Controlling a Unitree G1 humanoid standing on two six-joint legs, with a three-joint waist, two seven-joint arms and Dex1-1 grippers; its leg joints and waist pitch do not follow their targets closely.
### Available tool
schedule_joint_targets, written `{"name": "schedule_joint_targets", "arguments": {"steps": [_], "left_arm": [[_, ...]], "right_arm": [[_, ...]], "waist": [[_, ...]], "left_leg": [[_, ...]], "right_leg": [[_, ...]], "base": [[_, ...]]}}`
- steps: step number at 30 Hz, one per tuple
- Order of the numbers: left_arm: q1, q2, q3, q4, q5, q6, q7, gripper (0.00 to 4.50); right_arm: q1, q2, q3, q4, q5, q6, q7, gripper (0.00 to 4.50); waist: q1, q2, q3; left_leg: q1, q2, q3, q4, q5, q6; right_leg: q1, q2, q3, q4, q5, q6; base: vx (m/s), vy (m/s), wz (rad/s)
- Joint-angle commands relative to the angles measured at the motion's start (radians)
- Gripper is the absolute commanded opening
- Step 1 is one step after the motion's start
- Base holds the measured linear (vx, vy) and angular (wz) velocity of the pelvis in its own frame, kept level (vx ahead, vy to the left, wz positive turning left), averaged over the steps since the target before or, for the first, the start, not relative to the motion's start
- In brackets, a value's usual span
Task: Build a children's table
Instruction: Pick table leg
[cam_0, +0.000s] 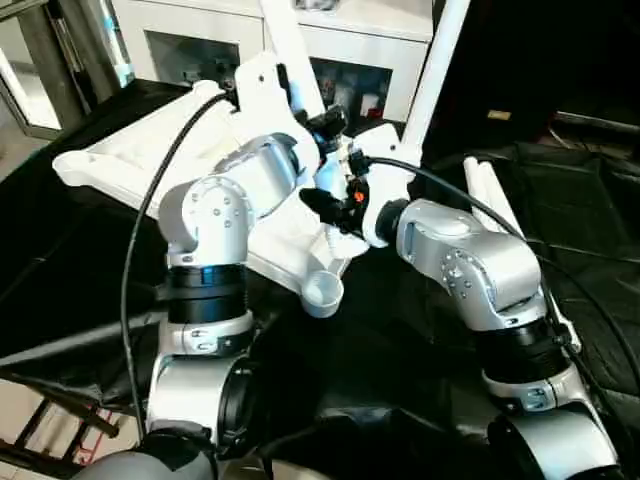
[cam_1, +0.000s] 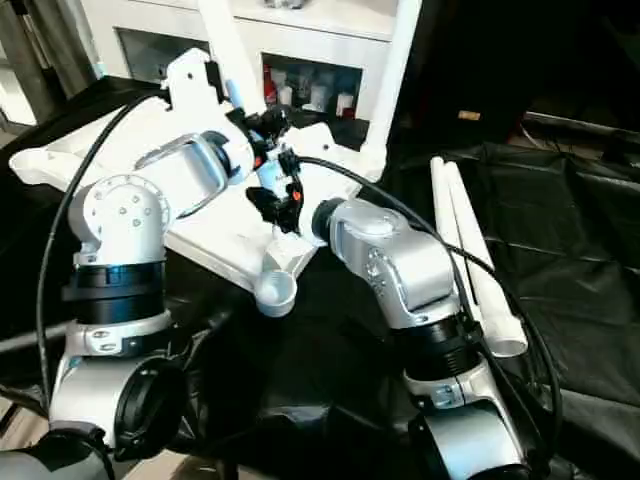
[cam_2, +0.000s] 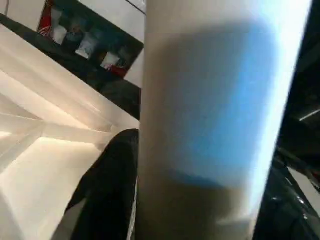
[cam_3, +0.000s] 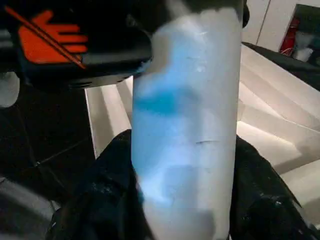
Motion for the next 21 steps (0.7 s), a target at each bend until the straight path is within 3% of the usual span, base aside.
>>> {"name": "schedule_joint_targets", "arguments": {"steps": [1,2,4,7,9,11,15,19,21], "left_arm": [[0.006,0.020,0.057,0.018,0.045,-0.044,0.073,2.16],[0.008,0.028,0.040,0.012,0.044,-0.048,0.050,2.13],[0.014,0.069,-0.034,-0.005,0.045,-0.037,-0.053,1.93],[0.018,0.093,-0.068,-0.013,0.033,-0.023,-0.117,1.88],[0.032,0.119,-0.096,-0.056,-0.028,-0.015,-0.249,1.87],[0.036,0.132,-0.094,-0.083,-0.097,0.005,-0.343,1.87],[0.047,0.175,-0.123,-0.123,-0.167,0.019,-0.485,1.87],[0.053,0.209,-0.135,-0.148,-0.228,0.023,-0.637,1.87],[0.055,0.216,-0.141,-0.150,-0.231,0.023,-0.660,1.87]], "right_arm": [[0.001,0.000,-0.028,-0.070,0.005,-0.051,0.000,1.91],[-0.002,0.013,-0.052,-0.067,0.021,-0.051,-0.005,1.91],[-0.004,0.028,-0.110,-0.065,0.089,-0.025,0.021,2.61],[-0.001,0.006,-0.134,-0.067,0.124,-0.023,0.067,2.74],[0.005,-0.041,-0.171,-0.076,0.224,0.048,0.186,3.06],[0.012,-0.101,-0.166,-0.079,0.261,0.090,0.285,3.06],[0.012,-0.160,-0.183,-0.081,0.318,0.142,0.375,3.08],[0.009,-0.220,-0.152,-0.084,0.339,0.170,0.439,3.08],[0.010,-0.229,-0.146,-0.083,0.338,0.170,0.446,2.80]], "waist": [[-0.001,-0.004,-0.090],[-0.001,-0.005,-0.090],[0.000,-0.003,-0.093],[0.000,-0.002,-0.090],[0.001,0.002,-0.090],[0.005,0.001,-0.093],[0.009,-0.002,-0.091],[0.010,-0.002,-0.089],[0.008,-0.003,-0.087]], "left_leg": [[0.028,0.026,-0.013,-0.066,-0.196,-0.060],[0.028,0.026,-0.013,-0.066,-0.198,-0.059],[0.032,0.026,-0.013,-0.065,-0.202,-0.060],[0.029,0.027,-0.013,-0.067,-0.205,-0.056],[0.032,0.027,-0.013,-0.067,-0.206,-0.052],[0.035,0.028,-0.011,-0.064,-0.194,-0.052],[0.026,0.027,-0.009,-0.063,-0.172,-0.043],[0.030,0.028,-0.007,-0.063,-0.194,-0.044],[0.030,0.029,-0.008,-0.064,-0.205,-0.050]], "right_leg": [[0.048,-0.060,0.040,-0.068,-0.168,-0.078],[0.048,-0.060,0.040,-0.069,-0.170,-0.076],[0.046,-0.060,0.040,-0.067,-0.170,-0.076],[0.048,-0.057,0.040,-0.066,-0.159,-0.075],[0.048,-0.059,0.040,-0.067,-0.162,-0.076],[0.048,-0.059,0.040,-0.064,-0.136,-0.099],[0.052,-0.063,0.038,-0.059,-0.123,-0.145],[0.050,-0.065,0.040,-0.067,-0.201,-0.147],[0.049,-0.064,0.039,-0.068,-0.213,-0.146]], "base": [[0.000,0.000,0.00],[0.000,0.000,0.00],[0.000,0.000,0.00],[0.000,0.000,0.00],[0.000,0.000,0.00],[0.000,0.000,0.00],[0.000,0.000,0.00],[0.000,0.000,0.00],[0.000,0.000,0.00]]}}
